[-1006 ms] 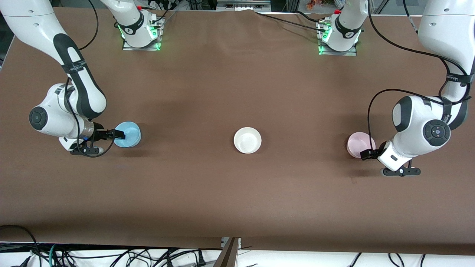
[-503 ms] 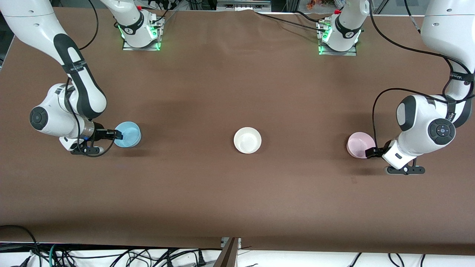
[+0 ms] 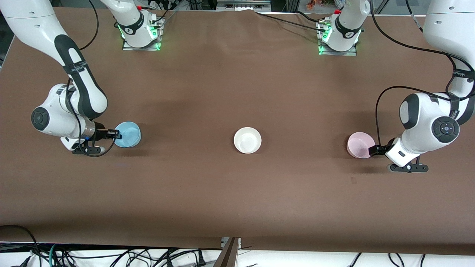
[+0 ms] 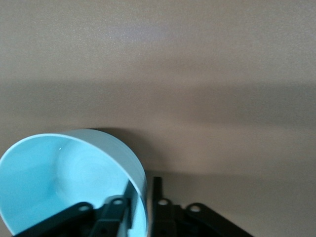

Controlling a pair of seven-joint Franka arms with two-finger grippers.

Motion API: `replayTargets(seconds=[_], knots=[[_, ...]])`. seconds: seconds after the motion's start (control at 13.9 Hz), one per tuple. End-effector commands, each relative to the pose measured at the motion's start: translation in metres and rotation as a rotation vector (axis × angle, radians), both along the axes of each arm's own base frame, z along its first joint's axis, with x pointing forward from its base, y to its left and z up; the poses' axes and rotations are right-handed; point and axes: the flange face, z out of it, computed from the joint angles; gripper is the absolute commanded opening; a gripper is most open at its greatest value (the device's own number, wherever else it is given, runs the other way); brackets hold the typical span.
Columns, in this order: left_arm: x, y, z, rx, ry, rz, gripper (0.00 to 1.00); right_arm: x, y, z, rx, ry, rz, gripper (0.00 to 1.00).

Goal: Stack pink and blue bowls on white bowl
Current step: 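Grasp the pink bowl with the left gripper while the right gripper grasps blue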

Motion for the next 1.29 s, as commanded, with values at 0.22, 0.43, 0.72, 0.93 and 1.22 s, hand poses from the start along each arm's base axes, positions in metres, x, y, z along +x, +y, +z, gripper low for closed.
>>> replayTargets(seconds=[0.22, 0.43, 0.72, 0.93, 1.22], knots=[[-0.016, 0.018, 0.000, 0.007, -0.020, -0.036, 0.96, 0.005, 0.001, 0.013, 0.021, -0.031, 0.009, 0.00], [-0.017, 0.020, -0.001, 0.006, -0.023, -0.031, 0.95, 0.013, 0.008, 0.028, 0.025, -0.054, 0.019, 0.00], [-0.022, 0.018, -0.007, 0.003, -0.009, -0.034, 0.95, 0.028, 0.010, 0.060, 0.049, -0.024, 0.027, 0.00], [-0.031, 0.010, -0.011, -0.010, 0.006, -0.030, 0.93, 0.045, 0.029, 0.094, 0.082, 0.003, 0.051, 0.00], [-0.041, 0.008, -0.023, -0.021, 0.036, -0.027, 0.91, 0.053, 0.051, 0.107, 0.099, -0.007, 0.020, 0.00]])
